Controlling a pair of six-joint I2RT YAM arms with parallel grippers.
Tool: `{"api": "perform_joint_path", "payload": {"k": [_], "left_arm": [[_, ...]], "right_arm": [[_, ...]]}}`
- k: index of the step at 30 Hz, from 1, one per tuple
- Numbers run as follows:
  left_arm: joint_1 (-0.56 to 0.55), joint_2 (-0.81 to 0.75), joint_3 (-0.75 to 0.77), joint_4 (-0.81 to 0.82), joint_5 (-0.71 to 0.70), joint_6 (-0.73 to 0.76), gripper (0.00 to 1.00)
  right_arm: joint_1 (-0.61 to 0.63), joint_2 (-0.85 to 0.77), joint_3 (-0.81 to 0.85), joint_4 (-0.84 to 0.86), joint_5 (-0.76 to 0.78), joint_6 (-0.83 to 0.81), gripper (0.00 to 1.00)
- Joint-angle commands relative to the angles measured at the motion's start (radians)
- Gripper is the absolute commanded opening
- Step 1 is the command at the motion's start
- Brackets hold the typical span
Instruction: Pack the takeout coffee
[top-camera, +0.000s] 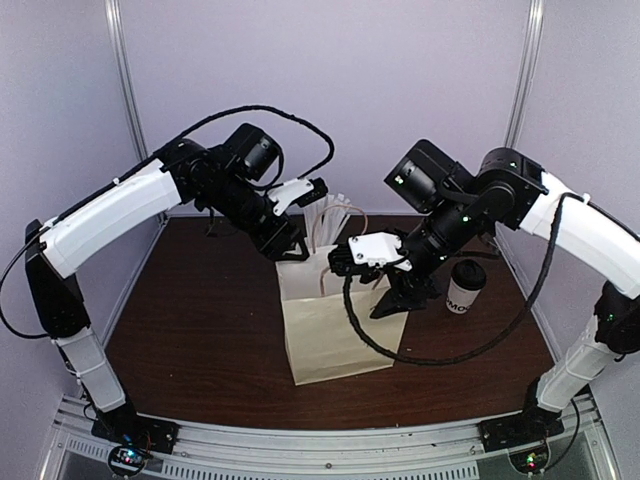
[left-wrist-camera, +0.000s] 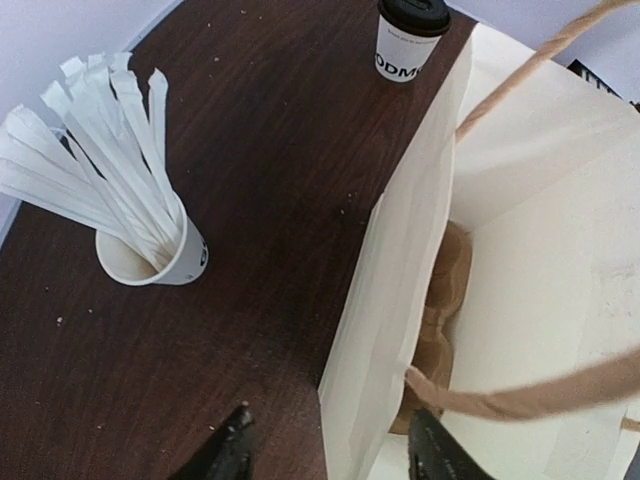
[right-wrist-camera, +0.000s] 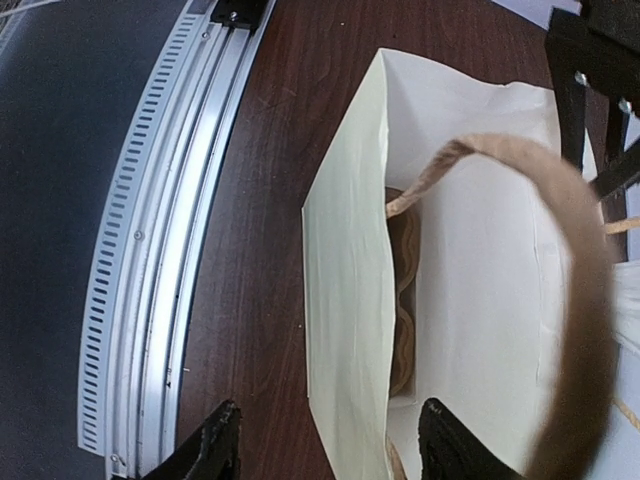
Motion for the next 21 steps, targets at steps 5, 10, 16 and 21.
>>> {"api": "perform_joint_path", "payload": {"k": [5,10,16,21], "left_arm": [[0.003,0.092,0.091,-0.042,0.08,0.047,0.18],[0.003,0.092,0.114,-0.046,0.116,0.061,0.0],[0.004,0.085,0.229,-0.127,0.152,0.083,0.0],[0.005,0.085,0.338,-0.19,0.151,0.092,0.0]], "right_arm": [[-0.004,0.026,-0.012,-0.003,-0.031,-0.006,0.23],[-0.004,0.053,0.028,-0.036,-0.03,-0.009,0.0],[-0.005,0.029,0.131,-0.057,-0.023,-0.022,0.0],[-0.005,0.029,0.244,-0.093,-0.007,-0.036,0.0]]}}
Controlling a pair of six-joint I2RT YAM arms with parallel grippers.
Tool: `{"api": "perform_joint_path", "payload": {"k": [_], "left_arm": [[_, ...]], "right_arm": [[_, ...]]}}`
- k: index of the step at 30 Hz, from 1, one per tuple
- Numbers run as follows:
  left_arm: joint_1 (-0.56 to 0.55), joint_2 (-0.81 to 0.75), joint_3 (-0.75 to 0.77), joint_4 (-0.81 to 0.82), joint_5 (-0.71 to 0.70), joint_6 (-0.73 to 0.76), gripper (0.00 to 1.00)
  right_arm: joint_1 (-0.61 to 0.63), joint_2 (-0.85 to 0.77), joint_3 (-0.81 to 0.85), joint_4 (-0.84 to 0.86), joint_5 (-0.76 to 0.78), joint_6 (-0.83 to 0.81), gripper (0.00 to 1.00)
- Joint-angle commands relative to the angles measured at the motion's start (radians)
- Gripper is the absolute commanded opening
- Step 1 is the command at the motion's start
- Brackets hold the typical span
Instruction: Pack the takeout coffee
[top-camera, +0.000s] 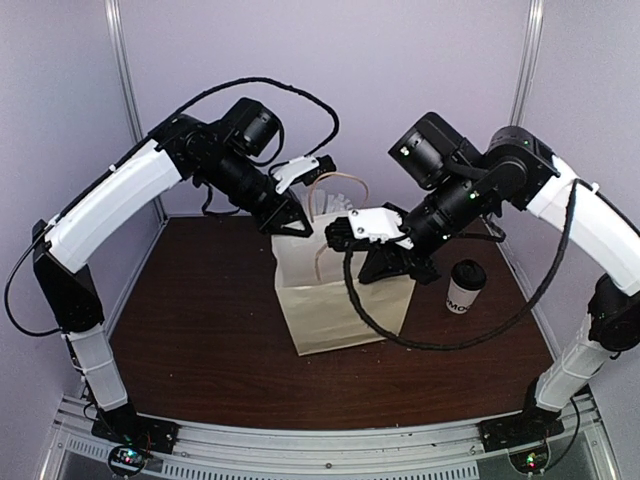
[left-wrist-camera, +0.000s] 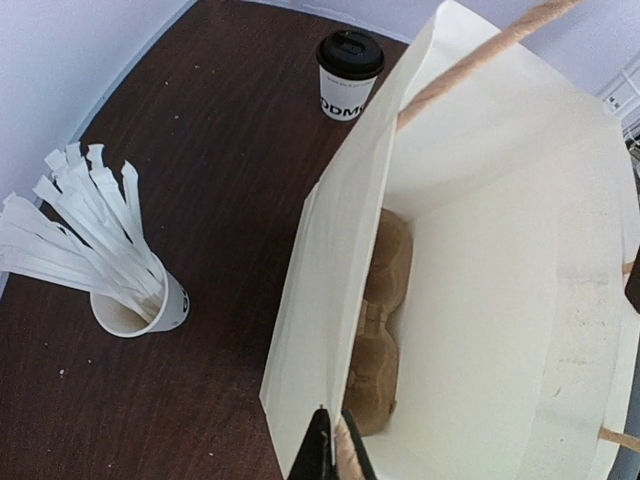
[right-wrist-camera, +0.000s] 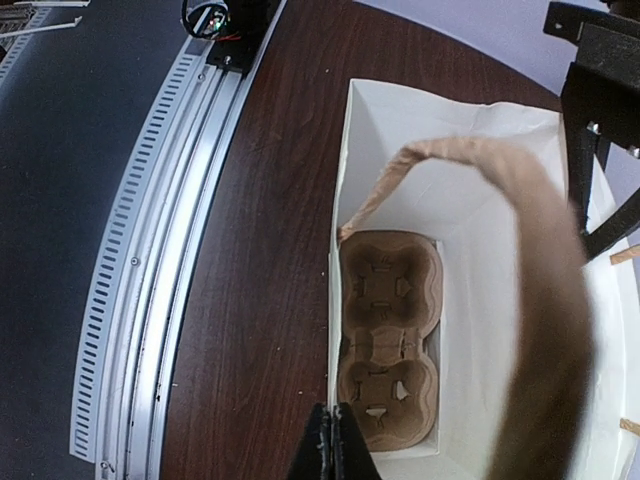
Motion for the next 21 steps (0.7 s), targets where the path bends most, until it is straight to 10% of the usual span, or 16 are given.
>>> {"api": "perform_joint_path", "payload": {"k": [1,21], "left_arm": [[0.005,-0.012,0.103,-0.051,0.037,0.022,0.0],[0.005,-0.004,0.248,-0.096,0.069,0.014,0.0]], "right_arm": [[-0.005,-0.019,0.103,-0.043,0.018,-0.016,0.0],[-0.005,0.035,0.306,-0.09,-0.03,-0.007,0.0]]}}
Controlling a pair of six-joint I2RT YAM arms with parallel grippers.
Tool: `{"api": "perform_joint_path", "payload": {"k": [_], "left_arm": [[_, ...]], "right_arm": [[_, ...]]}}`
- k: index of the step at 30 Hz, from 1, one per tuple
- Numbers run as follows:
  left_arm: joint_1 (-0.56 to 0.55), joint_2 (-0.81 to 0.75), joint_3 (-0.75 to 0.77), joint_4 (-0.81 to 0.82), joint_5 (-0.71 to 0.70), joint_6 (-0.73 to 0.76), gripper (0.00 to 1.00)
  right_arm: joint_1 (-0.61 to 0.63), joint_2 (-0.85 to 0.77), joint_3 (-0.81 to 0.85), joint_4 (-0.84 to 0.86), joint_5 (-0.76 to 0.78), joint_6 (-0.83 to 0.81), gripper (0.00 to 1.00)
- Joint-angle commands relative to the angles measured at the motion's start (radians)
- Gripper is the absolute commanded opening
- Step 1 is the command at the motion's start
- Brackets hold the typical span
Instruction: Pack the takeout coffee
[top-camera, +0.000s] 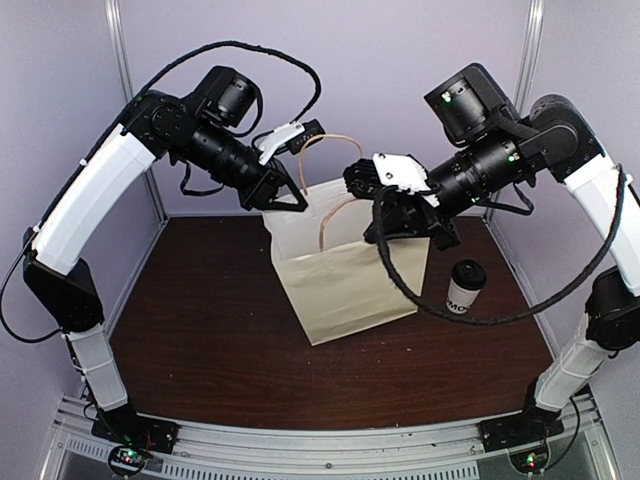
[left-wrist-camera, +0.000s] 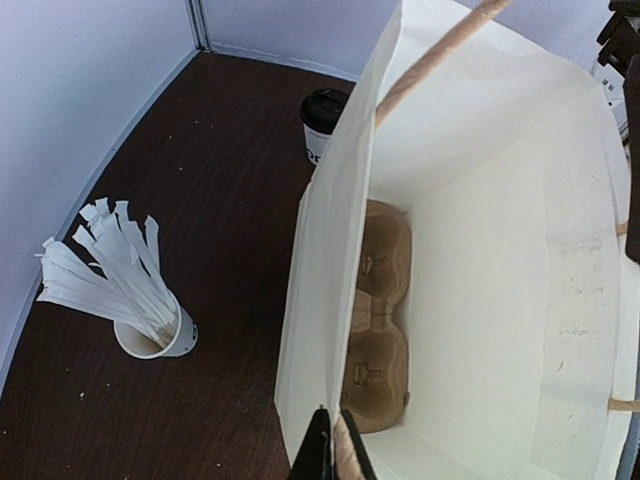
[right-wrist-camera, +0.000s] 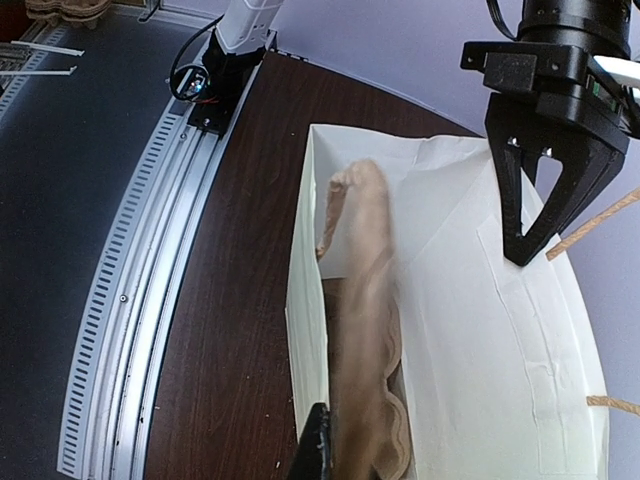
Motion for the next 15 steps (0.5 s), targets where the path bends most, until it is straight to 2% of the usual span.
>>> {"api": "perform_joint_path", "payload": {"k": [1,14,15], "left_arm": [[0.005,-0.003,0.016,0.014,0.025,0.007,0.0],[0.013,0.041,0.015,0.005,0.021,0.007,0.0],[0.015,0.043,0.015,0.006,0.018,0.006,0.03]], "right_arm": [[-0.004,0.018,0.019,-0.012,-0.02,0.002,0.0],[-0.016,0.016,-0.056,0.024,-0.004,0.01,0.0],[-0.017,0.013,-0.062,0.029,-0.004,0.01,0.0]]}}
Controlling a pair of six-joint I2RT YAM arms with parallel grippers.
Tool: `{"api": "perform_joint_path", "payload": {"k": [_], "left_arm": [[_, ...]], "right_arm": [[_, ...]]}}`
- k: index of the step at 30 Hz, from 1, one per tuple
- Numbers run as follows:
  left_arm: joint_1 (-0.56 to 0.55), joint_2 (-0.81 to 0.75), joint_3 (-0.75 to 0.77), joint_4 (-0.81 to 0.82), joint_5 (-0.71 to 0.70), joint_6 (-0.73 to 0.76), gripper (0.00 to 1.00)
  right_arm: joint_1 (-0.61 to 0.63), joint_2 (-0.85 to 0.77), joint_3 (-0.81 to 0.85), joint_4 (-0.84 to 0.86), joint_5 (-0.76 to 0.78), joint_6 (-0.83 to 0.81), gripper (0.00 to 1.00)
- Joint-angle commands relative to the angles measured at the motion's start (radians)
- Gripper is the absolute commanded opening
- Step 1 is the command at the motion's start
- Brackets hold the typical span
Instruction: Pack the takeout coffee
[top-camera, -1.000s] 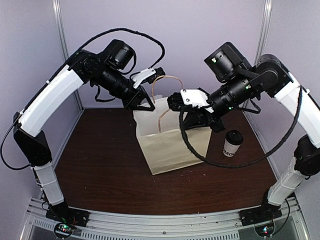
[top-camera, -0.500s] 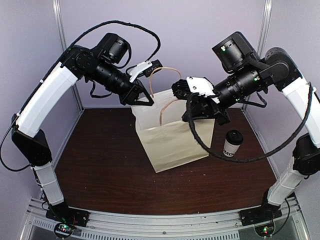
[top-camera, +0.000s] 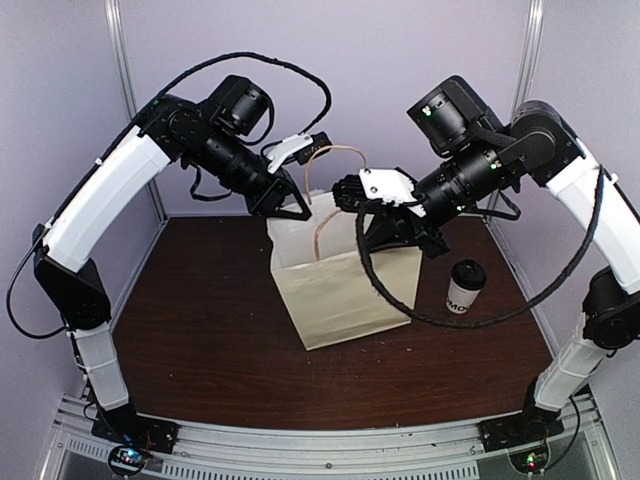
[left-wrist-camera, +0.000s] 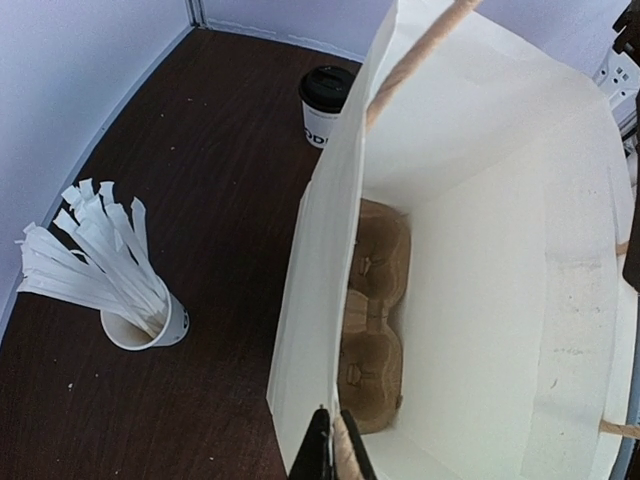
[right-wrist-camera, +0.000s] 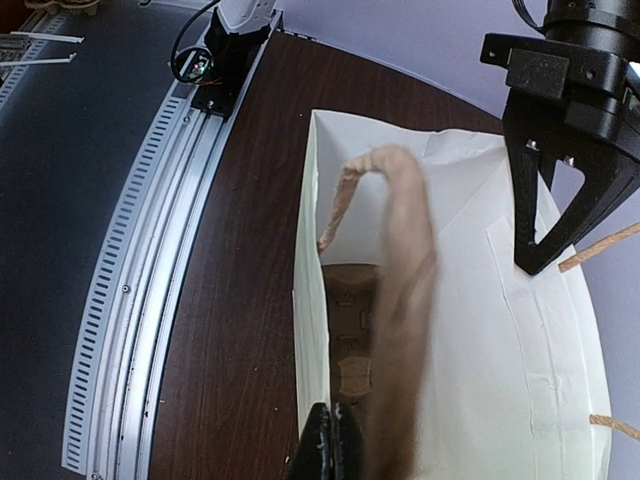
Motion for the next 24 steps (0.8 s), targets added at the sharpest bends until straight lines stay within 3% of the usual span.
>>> {"api": "perform_joint_path", "payload": {"k": [1,2,3,4,6,11,17,24], "left_arm": [[0.016,0.008,0.014,0.026,0.002,0.004,0.28],[0.016,0.009,0.012,0.032,-0.034,-0.003,0.54],[0.016,0.008,0.013,0.045,-0.097,-0.017,0.89],[0.016,0.007,0.023,0.056,-0.151,-0.026,0.96],[0.016,-0.016,0.021,0.087,-0.216,-0.033,0.98],[0.016,-0.17,-0.17,0.306,-0.264,-0.046,0.98],[0.016,-0.217,-0.262,0.344,-0.227,-0.066,0.97],[0.016,-0.299,-0.433,0.391,-0.268,-0.084,0.9]], "right_arm": [[-0.016,-0.01,-0.026,0.029,0.006,0.007,0.05],[-0.02,-0.014,-0.035,0.042,0.021,0.015,0.24],[-0.025,-0.018,-0.041,0.054,0.034,0.022,0.45],[-0.034,-0.025,-0.042,0.057,0.041,0.024,0.7],[-0.059,-0.044,-0.033,0.06,0.04,0.02,0.97],[-0.116,-0.085,-0.011,0.056,0.036,0.026,1.0],[-0.16,-0.146,-0.107,0.078,0.038,0.042,1.0],[-0.407,-0.25,-0.29,0.176,0.002,0.087,1.0]]}}
